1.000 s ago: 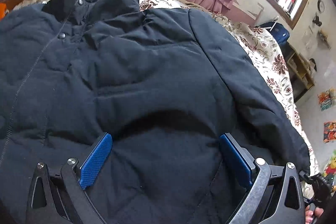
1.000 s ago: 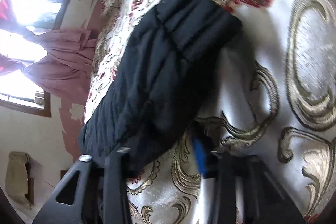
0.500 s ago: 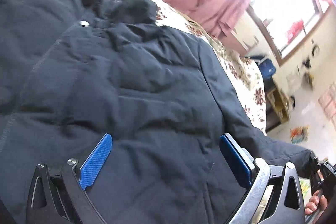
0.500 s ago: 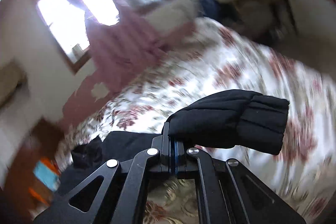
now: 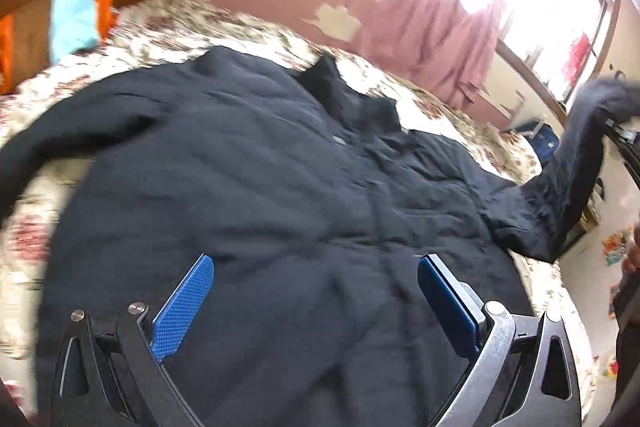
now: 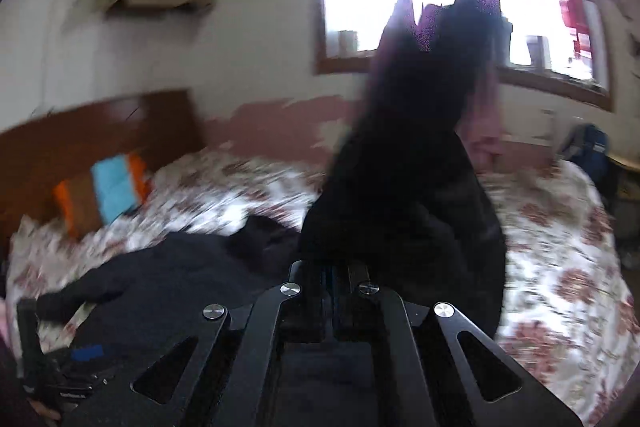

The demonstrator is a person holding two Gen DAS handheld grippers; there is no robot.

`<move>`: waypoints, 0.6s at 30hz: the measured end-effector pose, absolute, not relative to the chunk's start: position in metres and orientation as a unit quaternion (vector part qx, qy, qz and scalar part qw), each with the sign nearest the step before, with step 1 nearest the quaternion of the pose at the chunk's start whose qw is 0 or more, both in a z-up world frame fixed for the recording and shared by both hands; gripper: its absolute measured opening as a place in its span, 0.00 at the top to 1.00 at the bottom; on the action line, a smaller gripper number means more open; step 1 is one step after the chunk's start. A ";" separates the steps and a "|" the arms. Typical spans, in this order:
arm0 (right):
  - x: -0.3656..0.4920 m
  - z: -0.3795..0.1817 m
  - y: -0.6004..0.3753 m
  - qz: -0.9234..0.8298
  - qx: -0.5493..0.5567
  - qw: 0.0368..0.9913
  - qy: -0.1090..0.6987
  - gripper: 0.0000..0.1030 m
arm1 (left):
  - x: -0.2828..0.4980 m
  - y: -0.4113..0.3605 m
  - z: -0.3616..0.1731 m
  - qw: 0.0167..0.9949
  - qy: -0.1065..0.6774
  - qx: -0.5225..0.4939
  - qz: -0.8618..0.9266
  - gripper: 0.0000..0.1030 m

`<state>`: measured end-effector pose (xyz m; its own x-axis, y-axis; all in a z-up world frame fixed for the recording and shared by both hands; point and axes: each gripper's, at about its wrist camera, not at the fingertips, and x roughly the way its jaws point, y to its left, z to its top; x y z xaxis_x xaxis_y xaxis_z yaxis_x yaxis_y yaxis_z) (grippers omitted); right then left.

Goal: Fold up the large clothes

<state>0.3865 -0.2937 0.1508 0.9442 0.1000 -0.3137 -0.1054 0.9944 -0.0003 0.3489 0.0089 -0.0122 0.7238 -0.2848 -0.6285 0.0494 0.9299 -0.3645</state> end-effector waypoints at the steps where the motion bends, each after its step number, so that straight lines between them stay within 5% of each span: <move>1: 0.388 0.144 -0.276 0.065 -0.019 0.984 0.166 0.97 | 0.343 0.024 -0.013 0.917 0.352 -0.167 -0.083 0.01; 13: 0.404 -0.008 -0.126 0.224 -0.137 0.886 0.381 0.92 | 0.350 0.110 -0.031 0.901 0.335 -0.264 -0.079 0.01; 17: 0.390 -0.032 -0.136 0.260 -0.140 0.865 0.406 0.39 | 0.366 0.115 -0.047 0.883 0.344 -0.298 -0.111 0.01; 18: 0.378 -0.031 -0.144 0.268 -0.137 0.866 0.401 0.39 | 0.367 0.112 -0.049 0.883 0.344 -0.298 -0.116 0.01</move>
